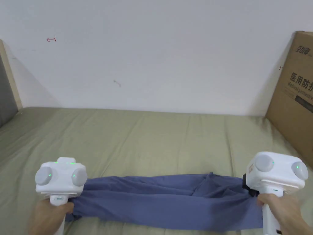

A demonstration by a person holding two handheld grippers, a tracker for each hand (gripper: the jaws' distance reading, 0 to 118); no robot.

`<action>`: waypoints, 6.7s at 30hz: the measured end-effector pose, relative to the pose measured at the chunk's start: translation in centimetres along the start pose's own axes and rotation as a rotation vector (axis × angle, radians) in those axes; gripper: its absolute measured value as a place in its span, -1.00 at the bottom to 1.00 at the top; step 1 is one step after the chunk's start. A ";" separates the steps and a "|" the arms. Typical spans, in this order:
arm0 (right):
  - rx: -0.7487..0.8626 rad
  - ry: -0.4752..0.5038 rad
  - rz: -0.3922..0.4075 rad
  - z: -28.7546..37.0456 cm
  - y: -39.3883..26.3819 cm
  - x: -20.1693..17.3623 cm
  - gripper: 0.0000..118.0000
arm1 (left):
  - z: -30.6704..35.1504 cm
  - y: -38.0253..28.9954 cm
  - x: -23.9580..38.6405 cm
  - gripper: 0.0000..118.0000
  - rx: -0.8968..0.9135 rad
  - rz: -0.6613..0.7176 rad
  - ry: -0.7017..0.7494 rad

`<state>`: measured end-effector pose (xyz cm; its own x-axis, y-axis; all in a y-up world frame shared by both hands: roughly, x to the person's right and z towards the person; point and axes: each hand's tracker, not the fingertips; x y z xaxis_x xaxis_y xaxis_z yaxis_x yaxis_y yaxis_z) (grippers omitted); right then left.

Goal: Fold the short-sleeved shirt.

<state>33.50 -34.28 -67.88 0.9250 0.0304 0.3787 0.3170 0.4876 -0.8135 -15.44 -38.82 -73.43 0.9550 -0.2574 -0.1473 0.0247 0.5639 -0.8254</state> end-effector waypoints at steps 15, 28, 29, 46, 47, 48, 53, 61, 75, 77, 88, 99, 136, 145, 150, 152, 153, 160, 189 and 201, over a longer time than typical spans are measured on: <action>-0.004 0.114 -0.031 13.8 -20.5 8.3 -0.94 | 17.3 -18.4 -10.2 -0.95 0.102 -0.044 -0.104; -0.066 0.163 -0.062 17.8 -39.3 15.2 -0.94 | 23.6 -36.9 -13.7 -0.90 0.041 -0.177 -0.090; -0.044 0.189 -0.097 18.0 -39.3 15.4 -0.91 | 23.7 -36.9 -13.5 -0.69 0.040 -0.176 -0.092; 0.126 0.166 0.080 22.7 -40.3 13.0 -1.00 | 27.7 -38.5 -18.8 -1.00 0.092 0.063 -0.303; 0.122 0.164 0.080 22.5 -40.4 12.9 -1.00 | 27.3 -38.4 -18.9 -0.93 0.086 0.057 -0.297; 0.108 0.167 0.079 22.3 -40.4 12.8 -1.00 | 27.2 -38.6 -18.6 -0.59 0.088 0.063 -0.290; 0.071 0.188 0.056 21.4 -40.8 12.7 -1.00 | 25.1 -37.9 -18.1 0.96 0.066 0.099 -0.354; 0.022 0.194 0.043 21.1 -41.9 13.8 -1.00 | 21.0 -37.6 -16.2 -0.98 -0.088 0.078 -0.328; -0.095 0.186 0.100 16.5 -41.6 14.1 -1.00 | 22.5 -37.6 -16.9 -0.98 -0.062 0.064 -0.339; 0.008 0.203 0.087 18.9 -40.9 14.1 -1.00 | 22.9 -37.3 -17.0 -0.98 -0.062 0.060 -0.338; 0.049 0.206 0.048 18.6 -31.2 13.3 -1.00 | 24.3 -27.4 -15.8 -0.98 0.046 0.013 -0.344; 0.017 0.097 0.204 13.9 -28.7 9.3 0.23 | 19.3 -24.4 -13.6 0.67 -0.011 0.008 -0.312; 0.028 0.100 0.101 12.8 -34.0 10.2 -0.82 | 18.8 -27.1 -16.1 -0.87 -0.095 0.109 -0.403; 0.029 0.189 -0.006 17.0 -33.9 16.1 -0.82 | 23.4 -29.8 -17.5 -0.87 -0.076 0.004 -0.373; -0.096 0.196 -0.049 16.3 -38.8 17.5 -0.82 | 22.1 -35.3 -16.9 -0.87 -0.192 -0.037 -0.381; -0.128 0.203 -0.067 15.0 -40.2 17.3 -0.61 | 20.2 -36.9 -16.1 -0.76 -0.222 -0.084 -0.345; -0.126 0.198 -0.067 14.8 -40.4 17.1 -0.33 | 20.0 -37.4 -15.8 -0.54 -0.211 -0.080 -0.348; 0.020 0.155 0.026 19.9 -36.0 14.8 0.41 | 22.8 -33.4 -17.5 0.55 -0.157 -0.028 -0.341; -0.056 0.172 0.115 -2.3 -9.9 8.0 0.36 | 13.7 -20.7 -8.6 -1.00 -0.124 -0.043 -0.371; 0.016 0.210 0.135 1.4 -10.6 7.0 -1.00 | 13.0 -19.1 -9.4 -1.00 -0.110 -0.004 -0.357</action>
<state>36.33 -38.02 -56.01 0.9824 -0.0852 0.1660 0.1862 0.5052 -0.8426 -21.00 -36.99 -49.20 0.9984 0.0415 0.0396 0.0154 0.4704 -0.8823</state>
